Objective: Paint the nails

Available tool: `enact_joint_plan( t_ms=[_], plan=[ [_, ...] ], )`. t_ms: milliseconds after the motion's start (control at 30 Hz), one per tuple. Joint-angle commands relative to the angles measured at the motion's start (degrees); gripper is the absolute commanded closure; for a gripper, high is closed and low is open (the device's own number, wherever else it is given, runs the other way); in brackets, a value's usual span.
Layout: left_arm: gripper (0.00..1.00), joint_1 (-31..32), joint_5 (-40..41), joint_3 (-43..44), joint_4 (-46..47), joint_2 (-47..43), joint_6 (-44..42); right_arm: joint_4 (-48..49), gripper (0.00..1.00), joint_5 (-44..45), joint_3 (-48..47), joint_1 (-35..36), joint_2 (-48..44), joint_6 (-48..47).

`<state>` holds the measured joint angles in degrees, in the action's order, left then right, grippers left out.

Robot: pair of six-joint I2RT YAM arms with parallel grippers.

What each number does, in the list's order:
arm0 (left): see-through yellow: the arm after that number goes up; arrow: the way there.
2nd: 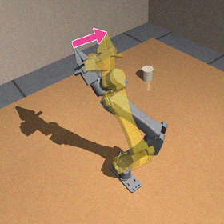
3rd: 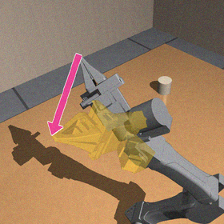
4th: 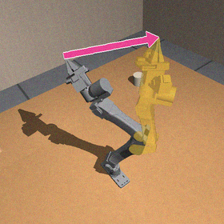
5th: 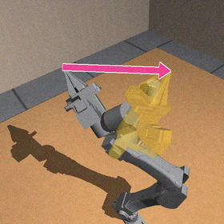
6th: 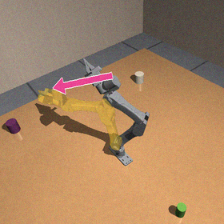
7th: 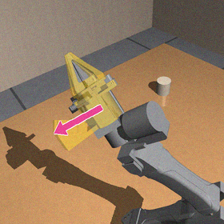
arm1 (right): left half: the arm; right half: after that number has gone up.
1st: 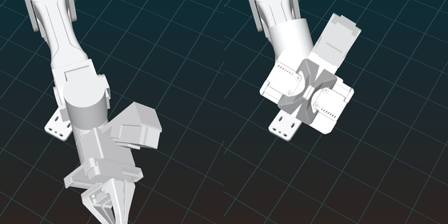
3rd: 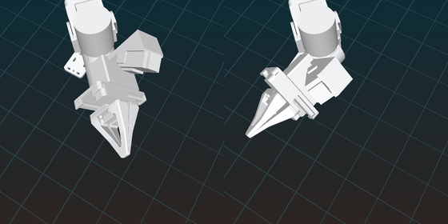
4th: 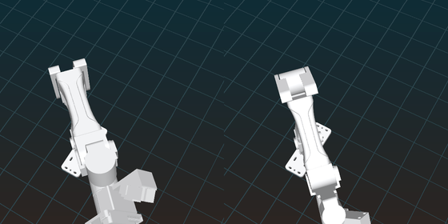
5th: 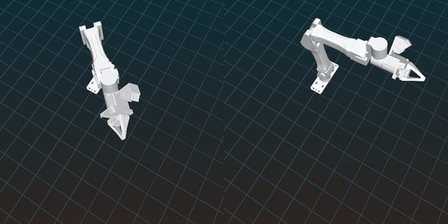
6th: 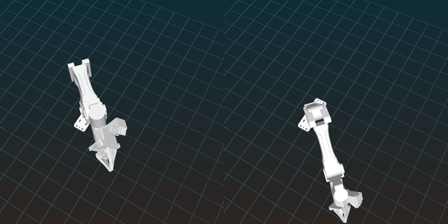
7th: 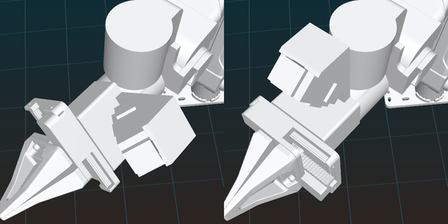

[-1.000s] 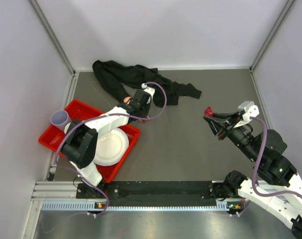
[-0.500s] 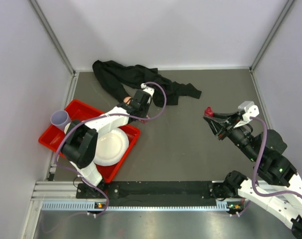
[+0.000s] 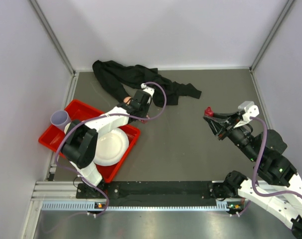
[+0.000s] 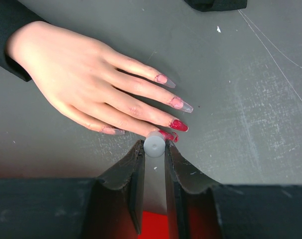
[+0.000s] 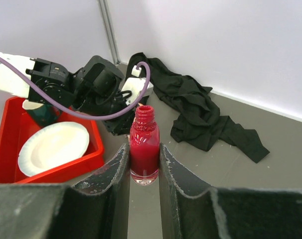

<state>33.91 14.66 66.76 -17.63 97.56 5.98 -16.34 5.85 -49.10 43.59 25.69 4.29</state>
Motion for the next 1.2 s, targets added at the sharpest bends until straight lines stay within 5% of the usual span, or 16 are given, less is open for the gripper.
enact_joint_plan(
  t_ms=[0,1167],
  plan=[
    [1.0,0.2,0.5,2.0,2.0,-0.7,-0.6,1.3,1.0,-0.8,-0.4,-0.4,0.6,0.6],
    [1.0,0.2,-1.3,1.4,1.9,-0.6,-1.6,1.3,1.0,-1.0,-0.4,-0.4,0.6,0.6]
  ],
)
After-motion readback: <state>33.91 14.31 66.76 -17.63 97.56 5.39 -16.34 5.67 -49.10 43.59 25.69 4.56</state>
